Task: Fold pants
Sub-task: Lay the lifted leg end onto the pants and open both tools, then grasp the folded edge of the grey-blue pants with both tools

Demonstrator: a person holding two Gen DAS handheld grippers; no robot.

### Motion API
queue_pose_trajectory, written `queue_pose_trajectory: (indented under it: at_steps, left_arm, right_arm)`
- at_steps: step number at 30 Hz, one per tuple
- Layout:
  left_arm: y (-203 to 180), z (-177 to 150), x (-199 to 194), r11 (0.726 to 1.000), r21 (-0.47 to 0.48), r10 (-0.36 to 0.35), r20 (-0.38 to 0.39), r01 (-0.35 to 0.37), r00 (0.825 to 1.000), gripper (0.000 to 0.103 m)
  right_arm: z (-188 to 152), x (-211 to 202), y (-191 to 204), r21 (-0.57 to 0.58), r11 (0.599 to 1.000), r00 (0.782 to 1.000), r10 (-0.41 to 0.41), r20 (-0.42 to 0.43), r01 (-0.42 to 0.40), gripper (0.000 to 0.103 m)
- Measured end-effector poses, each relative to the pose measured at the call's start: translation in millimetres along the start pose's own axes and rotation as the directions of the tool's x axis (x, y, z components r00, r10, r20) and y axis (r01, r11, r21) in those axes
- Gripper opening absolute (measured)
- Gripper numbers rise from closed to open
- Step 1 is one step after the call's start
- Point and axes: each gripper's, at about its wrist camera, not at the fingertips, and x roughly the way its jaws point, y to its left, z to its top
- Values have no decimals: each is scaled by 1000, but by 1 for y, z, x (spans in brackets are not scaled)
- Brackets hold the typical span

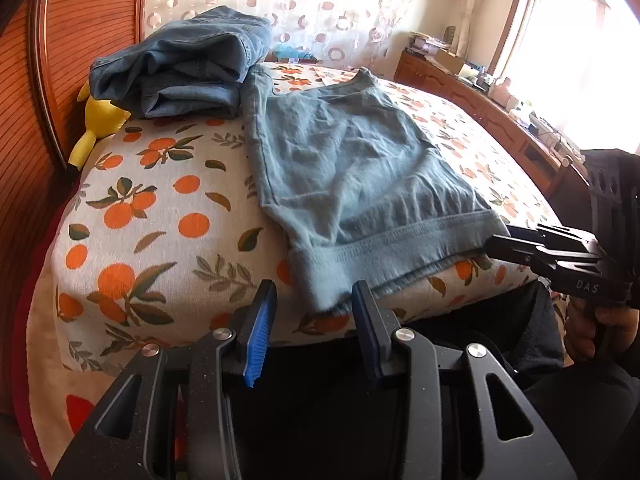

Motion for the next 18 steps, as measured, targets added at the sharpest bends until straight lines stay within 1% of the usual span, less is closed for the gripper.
queue_pose_trajectory:
  at_steps: [1, 3, 5, 9, 13, 18]
  left_arm:
    - [0, -2, 1, 1000, -4, -8, -8, 8, 1000, 40]
    - [-1, -5, 4, 1000, -10, -24, -18, 23, 1000, 38]
    - [-4, -7, 1, 1000, -11, -22, 0, 22, 1000, 37]
    - [-5, -5, -7, 999, -20, -41, 29, 42, 999, 37]
    - [2, 0, -11, 996, -61, -62, 48, 65, 997, 37]
    - [3, 0, -3, 992, -90, -88, 27, 90, 996, 37]
  right_arm:
    - [0, 1, 1, -2, 1000, 1000, 1, -1, -1, 34]
    - [0, 2, 2, -7, 1000, 1000, -2, 0, 2, 33]
    - [0, 2, 2, -8, 1000, 1000, 0, 0, 0, 31]
    - [0, 3, 1, -4, 1000, 1000, 1, -1, -1, 31]
    - [0, 3, 2, -1, 1000, 1000, 1, -1, -1, 31]
    - [0, 3, 1, 4, 1000, 1000, 3, -3, -3, 31]
